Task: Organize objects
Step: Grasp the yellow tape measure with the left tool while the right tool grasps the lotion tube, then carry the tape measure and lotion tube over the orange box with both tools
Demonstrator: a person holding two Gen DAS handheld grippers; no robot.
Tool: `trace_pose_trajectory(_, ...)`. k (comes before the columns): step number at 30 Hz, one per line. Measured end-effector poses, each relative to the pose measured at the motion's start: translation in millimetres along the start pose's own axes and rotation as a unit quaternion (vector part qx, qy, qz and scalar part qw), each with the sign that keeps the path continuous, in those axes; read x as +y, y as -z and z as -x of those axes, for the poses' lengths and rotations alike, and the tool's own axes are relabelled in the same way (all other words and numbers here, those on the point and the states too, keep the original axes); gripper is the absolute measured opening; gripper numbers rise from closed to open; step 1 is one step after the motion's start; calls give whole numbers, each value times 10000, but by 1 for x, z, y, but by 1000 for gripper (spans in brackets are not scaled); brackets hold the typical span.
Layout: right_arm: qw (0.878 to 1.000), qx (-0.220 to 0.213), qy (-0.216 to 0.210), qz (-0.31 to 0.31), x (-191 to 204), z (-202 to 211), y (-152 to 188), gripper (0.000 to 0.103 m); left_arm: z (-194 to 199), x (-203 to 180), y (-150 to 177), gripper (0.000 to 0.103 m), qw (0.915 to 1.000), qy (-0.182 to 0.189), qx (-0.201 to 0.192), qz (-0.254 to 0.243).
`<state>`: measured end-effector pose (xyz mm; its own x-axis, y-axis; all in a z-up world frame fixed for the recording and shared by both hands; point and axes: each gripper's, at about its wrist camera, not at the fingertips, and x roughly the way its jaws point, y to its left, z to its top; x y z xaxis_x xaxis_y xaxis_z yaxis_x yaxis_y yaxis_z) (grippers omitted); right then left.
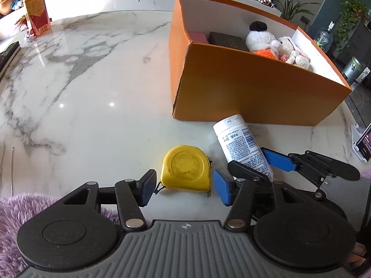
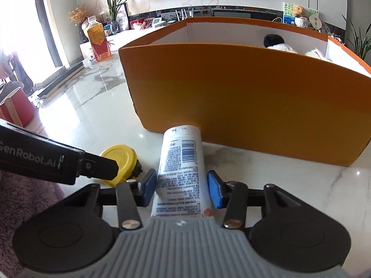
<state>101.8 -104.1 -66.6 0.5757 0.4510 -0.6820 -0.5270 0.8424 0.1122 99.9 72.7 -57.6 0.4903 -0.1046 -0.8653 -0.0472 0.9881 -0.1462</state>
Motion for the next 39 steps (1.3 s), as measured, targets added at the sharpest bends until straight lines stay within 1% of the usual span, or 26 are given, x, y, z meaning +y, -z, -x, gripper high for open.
trace_pose_trajectory(3,10000,30,82,37,-7,5,2,50,-5,-5,-1,71,9997,-49,121,-204)
trace_pose_trajectory(5,9999,71,98,-22,-14,7,2,49,-8,-9,-3,73,9992,-73,186,-333)
trace_pose_trajectory(8,9998,118,102,-139,-22,9,2,49,-17,-17,-6,74,9974,-224,310,-604)
trace_pose_trajectory(11,9997,106,153,-147,-25,9,2,49,-26,-21,-8,72,9953,-475,447,-718)
trace_pose_trajectory(15,9999,77,147,-38,-24,8,2,51,-33,-22,-10,69,9948,-491,563,-685)
trace_pose_trajectory(18,9998,77,152,86,-22,6,2,52,-34,-23,-12,65,9946,-570,519,-701)
trace_pose_trajectory(23,9999,38,106,81,-23,2,1,53,-33,-25,-13,63,9955,-551,466,-609)
trace_pose_trajectory(27,9999,24,106,120,-22,3,2,51,-32,-25,-12,62,9959,-533,441,-583)
trace_pose_trajectory(33,10000,5,-13,-87,-27,11,0,50,-22,-18,-9,62,9989,-307,189,-287)
trace_pose_trajectory(39,9987,173,-136,-451,-36,20,1,50,-10,-15,-7,62,9999,-78,63,-90)
